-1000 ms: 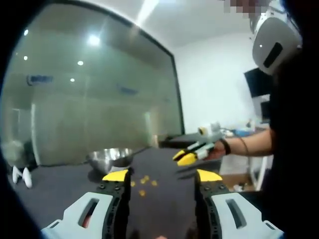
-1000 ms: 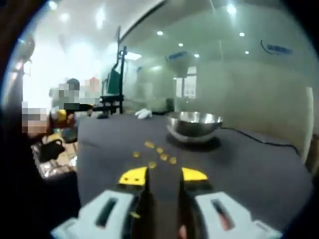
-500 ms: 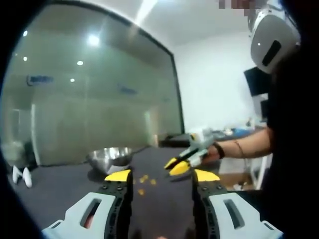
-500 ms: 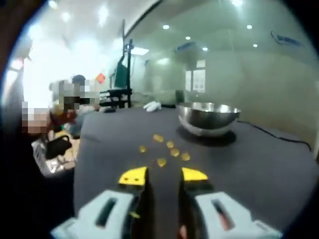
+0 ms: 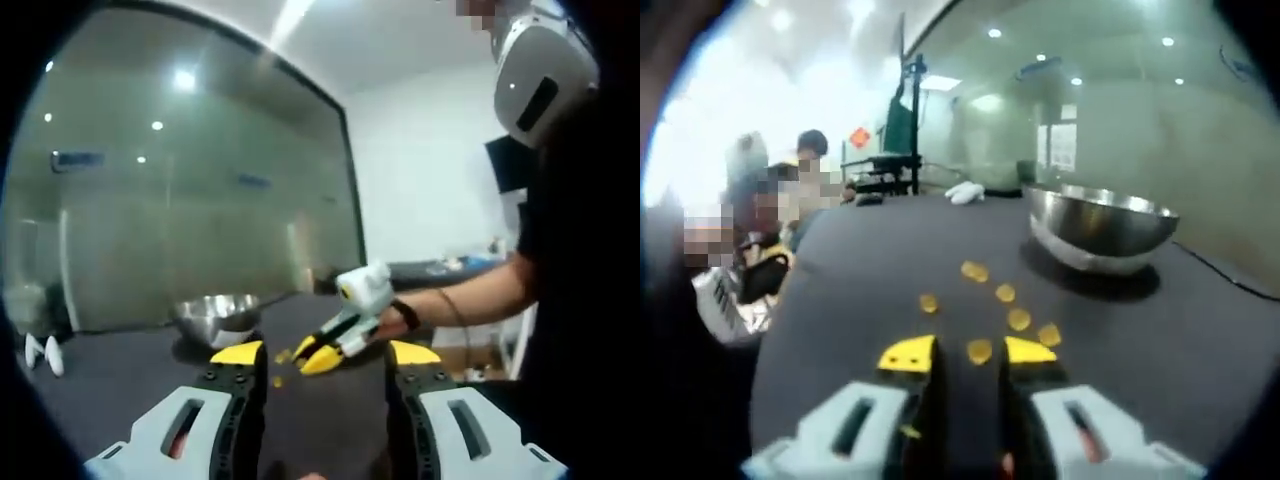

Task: Pick up the QQ candy scattered on the table and place it into the stainless steel bowl on the table

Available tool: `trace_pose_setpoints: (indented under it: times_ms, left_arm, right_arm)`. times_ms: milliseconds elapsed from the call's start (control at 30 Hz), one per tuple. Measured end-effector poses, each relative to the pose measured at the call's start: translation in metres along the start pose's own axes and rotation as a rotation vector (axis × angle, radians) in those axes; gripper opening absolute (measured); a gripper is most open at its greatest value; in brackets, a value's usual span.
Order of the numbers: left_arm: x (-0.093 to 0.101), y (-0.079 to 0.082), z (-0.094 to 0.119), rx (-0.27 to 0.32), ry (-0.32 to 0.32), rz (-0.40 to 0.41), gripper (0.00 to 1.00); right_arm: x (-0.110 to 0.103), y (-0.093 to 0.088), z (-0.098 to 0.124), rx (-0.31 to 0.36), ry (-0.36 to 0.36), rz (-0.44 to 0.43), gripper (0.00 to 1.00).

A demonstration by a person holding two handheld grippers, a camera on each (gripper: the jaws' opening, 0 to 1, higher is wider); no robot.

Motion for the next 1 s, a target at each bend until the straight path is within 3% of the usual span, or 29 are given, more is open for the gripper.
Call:
trace_pose_setpoints:
  times_ms: [433,500,567,1000]
  left_arm:
    - [0.001,0.004,0.006,0.012,0.007,0.005,0.48]
    - [0.000,0.004,0.006,0.007,0.013,0.000,0.48]
    - [0.000,0.005,0.006,0.009,0.014,0.008,0.48]
    - [0.002,0.018,0.010,0.073,0.001,0.038,0.46]
  right_arm:
    - [0.000,0.000,-0.006,0.016,0.019,0.007,0.22]
    - [0.001,0.000,-0.006,0.016,0.025,0.011,0.13]
    - [0.001,0.000,-0.006,0.013,0.034,0.022,0.09]
    - [0.000,0.000,-0.007,0.021,0.027,0.004,0.09]
Point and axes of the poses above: the point that each gripper's makers call its tool centre point, and the gripper's own axes: z roughly backward along the fingers, x roughly to its right, y roughly out of its top, the point moved 8 cm from there along z, roughly backward along the fingers, and after that the axes turned 14 degrees about z, right-handed, at the moved point
